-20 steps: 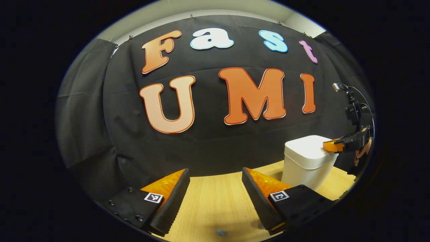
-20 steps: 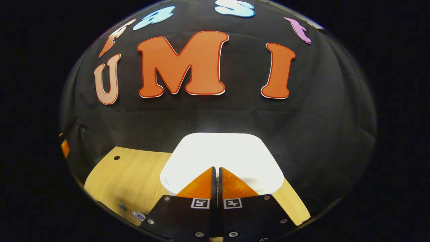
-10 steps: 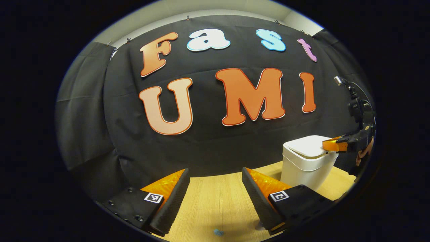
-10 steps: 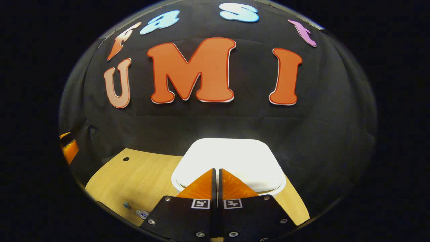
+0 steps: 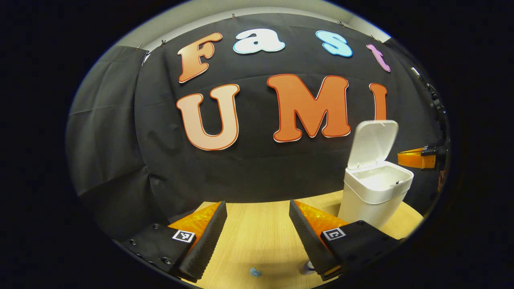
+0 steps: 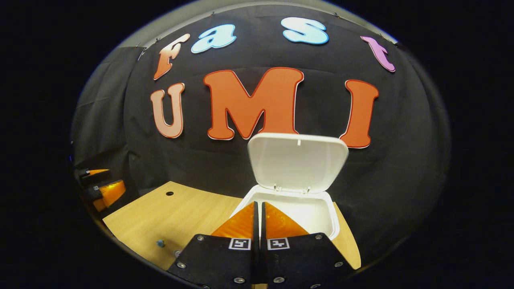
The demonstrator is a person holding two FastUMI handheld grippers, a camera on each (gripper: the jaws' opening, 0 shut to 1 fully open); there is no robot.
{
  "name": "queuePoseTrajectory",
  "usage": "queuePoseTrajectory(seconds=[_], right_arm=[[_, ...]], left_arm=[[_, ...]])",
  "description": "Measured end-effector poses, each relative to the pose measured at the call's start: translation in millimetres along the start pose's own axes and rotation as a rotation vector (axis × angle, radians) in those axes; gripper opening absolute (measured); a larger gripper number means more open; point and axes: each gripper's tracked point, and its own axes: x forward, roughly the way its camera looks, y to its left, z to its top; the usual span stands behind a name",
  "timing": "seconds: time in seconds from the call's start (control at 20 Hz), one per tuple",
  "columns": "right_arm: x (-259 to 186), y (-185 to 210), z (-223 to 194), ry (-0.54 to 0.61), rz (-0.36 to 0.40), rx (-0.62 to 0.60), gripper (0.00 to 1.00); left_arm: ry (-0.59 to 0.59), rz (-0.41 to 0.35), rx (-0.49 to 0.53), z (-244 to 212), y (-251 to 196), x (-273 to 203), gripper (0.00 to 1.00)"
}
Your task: Press the lid of the desktop garbage bin to open it, pick up the crumpled paper on the desktop and throw it into the bin, then pick up the pop can on the desktop and drop it into the bin, and finally close the garbage bin lid.
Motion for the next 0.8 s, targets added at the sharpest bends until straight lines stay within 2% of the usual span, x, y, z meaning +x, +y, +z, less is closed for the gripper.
queuePoseTrajectory(seconds=[0.05, 0.1, 0.25, 0.4, 0.6, 0.7, 0.75, 0.8], right_arm=[[-1, 4, 0, -0.009, 0.008, -0.009, 0.01], [-1, 8, -1, -0.017, 0.013, -0.021, 0.01], [-4, 20, -10, -0.006, 0.015, -0.037, 0.01], [-5, 30, -23, 0.033, -0.018, -0.037, 0.01], [-9, 64, -37, 0.067, 0.003, 0.001, 0.06], [-12, 79, -47, 0.085, 0.019, -0.002, 0.2], [-13, 84, -51, 0.093, 0.022, -0.009, 0.34], [-12, 91, -54, 0.095, 0.027, -0.015, 0.48]], left_arm=[[0.006, -0.003, -0.004, -4, 1, 2, 0.96], [0.013, -0.007, -0.008, -7, 3, 3, 0.99], [0.046, -0.022, -0.014, -17, 8, 8, 0.99], [0.089, -0.079, -0.03, -34, 12, 16, 0.99], [0.198, -0.166, -0.085, -68, 15, 30, 0.99], [0.274, -0.198, -0.115, -90, 15, 33, 0.99], [0.311, -0.207, -0.11, -103, 16, 35, 0.97], [0.346, -0.201, -0.093, -117, 21, 38, 1.0]])
